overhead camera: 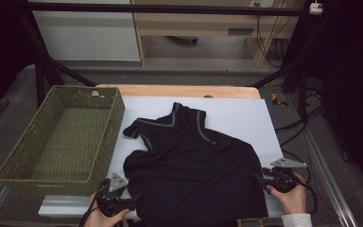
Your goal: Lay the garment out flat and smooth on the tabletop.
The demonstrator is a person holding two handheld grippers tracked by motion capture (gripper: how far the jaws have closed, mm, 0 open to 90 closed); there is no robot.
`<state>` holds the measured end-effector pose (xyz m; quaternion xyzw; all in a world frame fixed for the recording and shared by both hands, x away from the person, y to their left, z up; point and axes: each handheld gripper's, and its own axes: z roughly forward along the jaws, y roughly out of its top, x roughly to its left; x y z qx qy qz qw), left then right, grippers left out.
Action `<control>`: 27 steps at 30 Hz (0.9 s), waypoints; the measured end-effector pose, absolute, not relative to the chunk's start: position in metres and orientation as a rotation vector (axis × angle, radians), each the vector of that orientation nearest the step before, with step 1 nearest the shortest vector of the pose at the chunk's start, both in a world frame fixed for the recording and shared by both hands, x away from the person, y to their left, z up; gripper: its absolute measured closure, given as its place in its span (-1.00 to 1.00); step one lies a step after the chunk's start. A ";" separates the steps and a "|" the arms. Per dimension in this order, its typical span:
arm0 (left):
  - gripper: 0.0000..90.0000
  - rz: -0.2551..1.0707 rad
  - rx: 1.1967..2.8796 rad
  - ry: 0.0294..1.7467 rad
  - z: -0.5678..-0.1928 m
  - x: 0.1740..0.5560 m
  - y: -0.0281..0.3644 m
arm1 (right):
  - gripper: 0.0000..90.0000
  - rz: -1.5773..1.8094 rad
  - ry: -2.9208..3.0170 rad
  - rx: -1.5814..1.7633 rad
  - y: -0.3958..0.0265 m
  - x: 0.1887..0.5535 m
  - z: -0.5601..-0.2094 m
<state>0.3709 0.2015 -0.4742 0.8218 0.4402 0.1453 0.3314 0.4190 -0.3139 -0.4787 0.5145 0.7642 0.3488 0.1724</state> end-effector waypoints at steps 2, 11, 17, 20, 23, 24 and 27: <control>0.18 0.356 2.165 1.112 -0.473 0.371 0.198 | 0.18 0.991 2.170 1.450 -0.313 0.423 -0.479; 0.88 0.309 2.221 1.018 -0.464 0.373 0.205 | 0.90 0.992 2.247 1.432 -0.312 0.416 -0.473; 0.90 0.364 2.194 1.058 -0.452 0.364 0.226 | 0.92 0.986 2.298 1.468 -0.320 0.379 -0.461; 0.87 0.375 2.189 1.027 -0.450 0.362 0.221 | 0.85 0.992 2.331 1.474 -0.317 0.364 -0.461; 0.52 0.371 2.136 1.026 -0.444 0.365 0.218 | 0.37 1.003 2.312 1.438 -0.311 0.367 -0.458; 0.37 0.371 2.120 1.021 -0.441 0.367 0.217 | 0.29 1.029 2.298 1.407 -0.309 0.371 -0.456; 0.01 0.420 2.062 0.994 -0.434 0.375 0.213 | 0.09 1.118 2.260 1.339 -0.302 0.389 -0.450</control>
